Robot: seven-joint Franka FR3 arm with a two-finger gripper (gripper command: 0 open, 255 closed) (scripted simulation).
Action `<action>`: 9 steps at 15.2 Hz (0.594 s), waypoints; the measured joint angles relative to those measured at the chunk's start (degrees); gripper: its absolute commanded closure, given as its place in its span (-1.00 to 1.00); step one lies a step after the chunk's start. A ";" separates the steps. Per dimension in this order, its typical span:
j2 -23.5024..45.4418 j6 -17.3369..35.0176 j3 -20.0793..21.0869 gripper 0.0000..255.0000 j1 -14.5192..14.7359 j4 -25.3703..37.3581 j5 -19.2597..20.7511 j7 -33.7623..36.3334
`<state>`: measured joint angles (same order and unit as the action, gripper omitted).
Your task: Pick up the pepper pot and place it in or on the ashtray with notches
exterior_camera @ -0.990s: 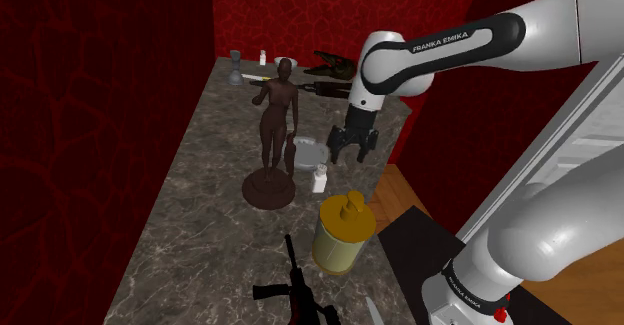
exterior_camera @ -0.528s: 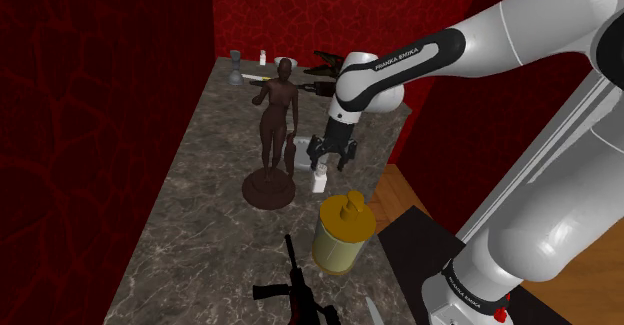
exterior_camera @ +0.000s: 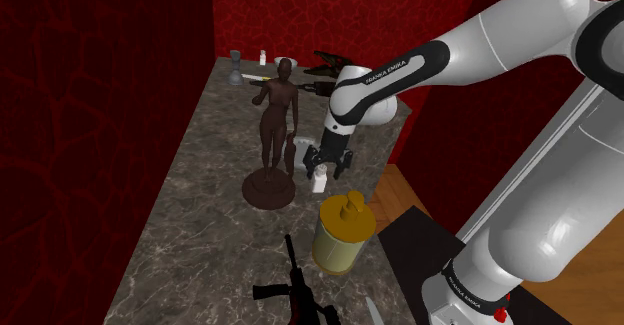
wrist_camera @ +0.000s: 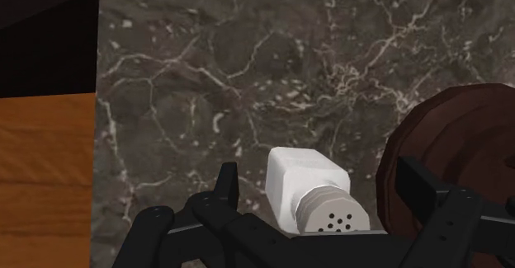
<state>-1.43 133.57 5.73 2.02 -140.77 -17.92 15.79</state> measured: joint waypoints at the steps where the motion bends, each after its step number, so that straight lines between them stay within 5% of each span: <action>1: 0.05 0.09 0.01 -1.00 0.01 -0.02 -0.02 -0.01; 4: 0.10 0.17 0.02 -1.00 0.02 -0.05 -0.04 -0.02; 5: 0.10 0.17 0.02 1.00 0.02 -0.05 -0.04 -0.02; 9: 0.08 0.15 0.00 1.00 0.01 -0.04 -0.03 -0.02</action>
<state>-1.35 133.72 5.74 2.03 -140.81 -17.95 15.77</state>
